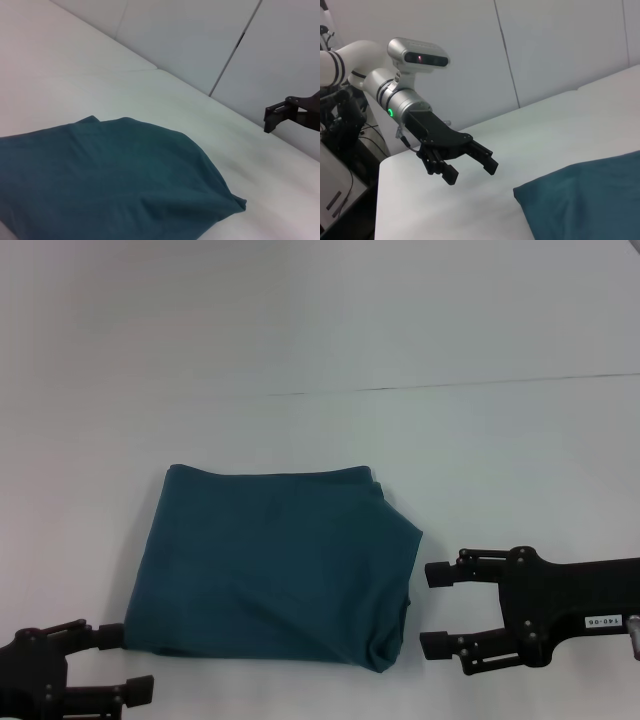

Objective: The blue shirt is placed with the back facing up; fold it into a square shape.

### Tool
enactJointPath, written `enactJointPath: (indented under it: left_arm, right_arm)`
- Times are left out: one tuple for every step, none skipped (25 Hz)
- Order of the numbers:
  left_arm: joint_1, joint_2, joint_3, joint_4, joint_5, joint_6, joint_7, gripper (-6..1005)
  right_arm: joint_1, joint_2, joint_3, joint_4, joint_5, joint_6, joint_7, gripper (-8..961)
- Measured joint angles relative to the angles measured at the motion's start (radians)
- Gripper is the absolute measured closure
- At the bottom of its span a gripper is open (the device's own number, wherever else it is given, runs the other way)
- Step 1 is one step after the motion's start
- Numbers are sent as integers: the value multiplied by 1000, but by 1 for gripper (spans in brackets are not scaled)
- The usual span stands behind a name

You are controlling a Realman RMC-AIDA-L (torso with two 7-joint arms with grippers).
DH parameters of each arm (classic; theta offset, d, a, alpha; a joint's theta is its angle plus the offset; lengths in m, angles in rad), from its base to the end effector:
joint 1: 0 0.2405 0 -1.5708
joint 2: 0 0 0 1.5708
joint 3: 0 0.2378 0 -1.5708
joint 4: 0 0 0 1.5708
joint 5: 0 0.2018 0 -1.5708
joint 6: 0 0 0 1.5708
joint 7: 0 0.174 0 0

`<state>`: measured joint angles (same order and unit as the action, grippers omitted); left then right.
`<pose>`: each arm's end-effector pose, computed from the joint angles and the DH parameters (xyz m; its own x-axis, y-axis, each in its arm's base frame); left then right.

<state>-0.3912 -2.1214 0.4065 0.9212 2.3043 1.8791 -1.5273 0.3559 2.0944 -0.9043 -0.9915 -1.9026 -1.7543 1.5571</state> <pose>-0.2764 0.2584 0.0215 0.7241 0.5363 0.4337 0.6152 -0.7865 -0.0545 0.2138 0.2799 0.0015 0.8295 -0.3298 -0.4508 -0.3778 -0.9257 -0.0179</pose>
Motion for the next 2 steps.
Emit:
enactJointPath:
  left_arm:
    - [0,0,0,0,0,0,0,52]
    - [0,0,1,0,1,0,0,52]
  right_arm:
    - [0,0,0,1,0,0,-2,53]
    - [0,0,0,1,0,0,-5,53]
